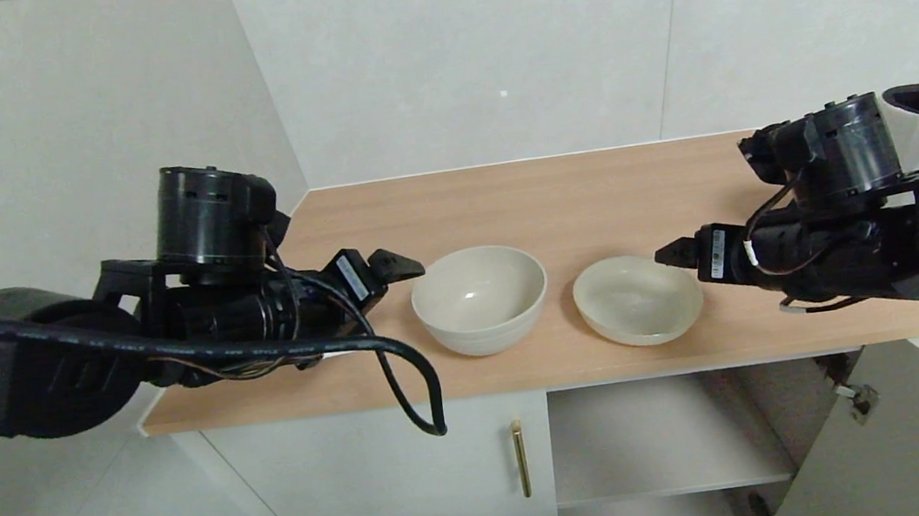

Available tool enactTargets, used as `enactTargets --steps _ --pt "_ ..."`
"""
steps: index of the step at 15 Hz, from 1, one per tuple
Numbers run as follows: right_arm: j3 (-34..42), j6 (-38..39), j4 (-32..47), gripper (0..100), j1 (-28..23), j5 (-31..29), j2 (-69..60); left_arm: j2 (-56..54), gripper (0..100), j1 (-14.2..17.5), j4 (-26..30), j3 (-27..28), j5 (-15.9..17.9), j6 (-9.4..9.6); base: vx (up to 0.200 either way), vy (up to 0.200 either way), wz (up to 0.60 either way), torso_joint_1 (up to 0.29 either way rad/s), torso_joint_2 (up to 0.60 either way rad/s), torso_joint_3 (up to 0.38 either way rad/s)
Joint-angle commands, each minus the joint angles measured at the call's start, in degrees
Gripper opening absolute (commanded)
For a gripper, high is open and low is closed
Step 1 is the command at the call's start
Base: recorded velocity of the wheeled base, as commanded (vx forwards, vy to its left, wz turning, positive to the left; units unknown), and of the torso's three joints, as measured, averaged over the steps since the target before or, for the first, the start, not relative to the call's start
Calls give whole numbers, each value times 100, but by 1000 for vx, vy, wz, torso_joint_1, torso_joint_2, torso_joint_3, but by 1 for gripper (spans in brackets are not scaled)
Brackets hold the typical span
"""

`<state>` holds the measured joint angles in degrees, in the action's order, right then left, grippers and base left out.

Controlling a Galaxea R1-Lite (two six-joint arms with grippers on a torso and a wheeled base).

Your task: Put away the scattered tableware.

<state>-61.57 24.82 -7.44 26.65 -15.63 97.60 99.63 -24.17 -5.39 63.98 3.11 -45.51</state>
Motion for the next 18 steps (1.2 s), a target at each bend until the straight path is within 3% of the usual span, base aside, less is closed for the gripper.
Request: enactTargets --steps 1,4,6,12,13,18 --pt "-4 -3 -3 100 -2 -2 93 232 100 -87 -15 27 -3 -11 0 0 0 0 0 0" --pt "-4 -12 5 100 -2 -2 93 390 100 -131 -68 18 -3 -55 0 0 0 0 0 0" --pt "14 -12 5 100 7 -10 110 531 100 -219 -226 27 -12 -195 0 0 0 0 0 0" --pt "14 -12 5 100 16 -10 84 601 100 -228 -287 18 -3 -213 0 0 0 0 0 0" --pt "14 -12 5 100 25 -10 84 601 0 -228 -287 18 6 -213 0 0 0 0 0 0" --pt "14 -12 14 100 16 -19 84 592 0 -228 -279 18 14 -213 0 0 0 0 0 0"
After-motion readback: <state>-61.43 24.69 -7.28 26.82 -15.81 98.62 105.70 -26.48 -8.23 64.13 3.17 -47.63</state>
